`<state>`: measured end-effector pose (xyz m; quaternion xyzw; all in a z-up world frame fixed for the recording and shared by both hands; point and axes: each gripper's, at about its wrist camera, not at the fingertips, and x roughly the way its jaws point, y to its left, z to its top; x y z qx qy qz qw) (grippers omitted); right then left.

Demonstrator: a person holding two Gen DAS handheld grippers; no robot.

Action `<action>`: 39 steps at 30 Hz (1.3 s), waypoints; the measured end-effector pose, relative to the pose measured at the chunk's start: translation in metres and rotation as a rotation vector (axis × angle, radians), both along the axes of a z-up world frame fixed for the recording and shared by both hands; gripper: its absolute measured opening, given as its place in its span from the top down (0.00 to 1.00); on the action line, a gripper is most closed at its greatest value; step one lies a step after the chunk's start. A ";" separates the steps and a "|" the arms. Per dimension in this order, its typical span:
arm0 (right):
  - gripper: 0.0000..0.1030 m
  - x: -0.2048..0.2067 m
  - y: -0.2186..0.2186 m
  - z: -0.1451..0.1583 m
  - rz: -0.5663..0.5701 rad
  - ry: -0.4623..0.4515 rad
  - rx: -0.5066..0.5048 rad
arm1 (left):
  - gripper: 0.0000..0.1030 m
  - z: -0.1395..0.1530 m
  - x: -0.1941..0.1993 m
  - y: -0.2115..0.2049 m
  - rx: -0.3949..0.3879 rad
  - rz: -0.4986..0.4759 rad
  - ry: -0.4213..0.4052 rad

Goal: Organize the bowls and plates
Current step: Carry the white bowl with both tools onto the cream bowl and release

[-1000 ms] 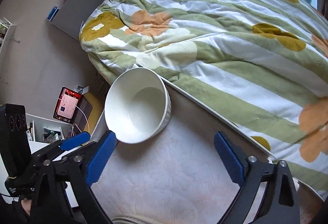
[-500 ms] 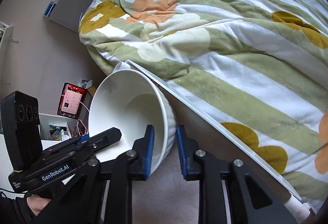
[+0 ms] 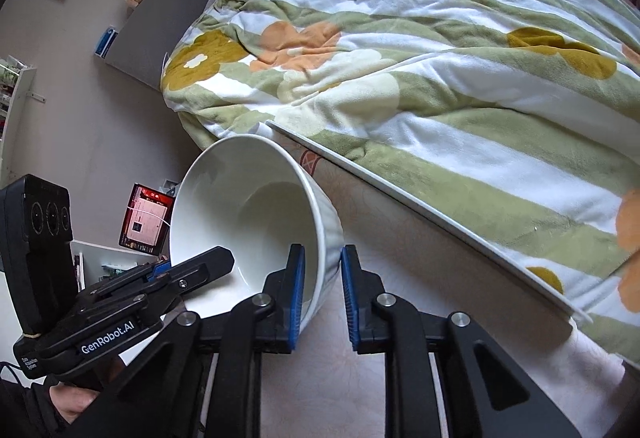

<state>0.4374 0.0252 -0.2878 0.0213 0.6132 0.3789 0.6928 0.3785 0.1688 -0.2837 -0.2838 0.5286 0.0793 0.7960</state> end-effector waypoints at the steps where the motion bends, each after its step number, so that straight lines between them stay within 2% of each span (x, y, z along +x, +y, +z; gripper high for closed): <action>1: 0.84 -0.005 -0.007 0.007 -0.013 -0.006 0.002 | 0.84 0.007 -0.002 -0.007 0.006 -0.016 -0.004; 6: 0.84 -0.035 -0.055 0.051 -0.115 -0.059 0.002 | 0.86 0.044 -0.019 -0.057 0.036 -0.107 -0.022; 11: 0.84 -0.079 -0.135 0.085 -0.246 -0.090 0.016 | 0.87 0.077 -0.045 -0.133 0.038 -0.214 -0.051; 15: 0.84 -0.117 -0.204 0.099 -0.334 -0.104 -0.007 | 0.87 0.091 -0.069 -0.204 0.028 -0.313 -0.064; 20: 0.84 -0.164 -0.285 0.109 -0.433 -0.113 -0.042 | 0.87 0.095 -0.100 -0.284 0.020 -0.424 -0.062; 24: 0.84 -0.195 -0.334 0.110 -0.486 -0.114 -0.083 | 0.87 0.089 -0.122 -0.343 0.011 -0.488 -0.050; 29: 0.84 -0.223 -0.372 0.097 -0.539 -0.088 -0.119 | 0.87 0.077 -0.142 -0.394 0.027 -0.560 -0.011; 34: 0.84 -0.239 -0.395 0.079 -0.584 -0.046 -0.128 | 0.87 0.063 -0.152 -0.421 0.078 -0.623 0.031; 39: 0.84 -0.248 -0.405 0.061 -0.598 -0.029 -0.142 | 0.87 0.045 -0.151 -0.432 0.134 -0.660 0.063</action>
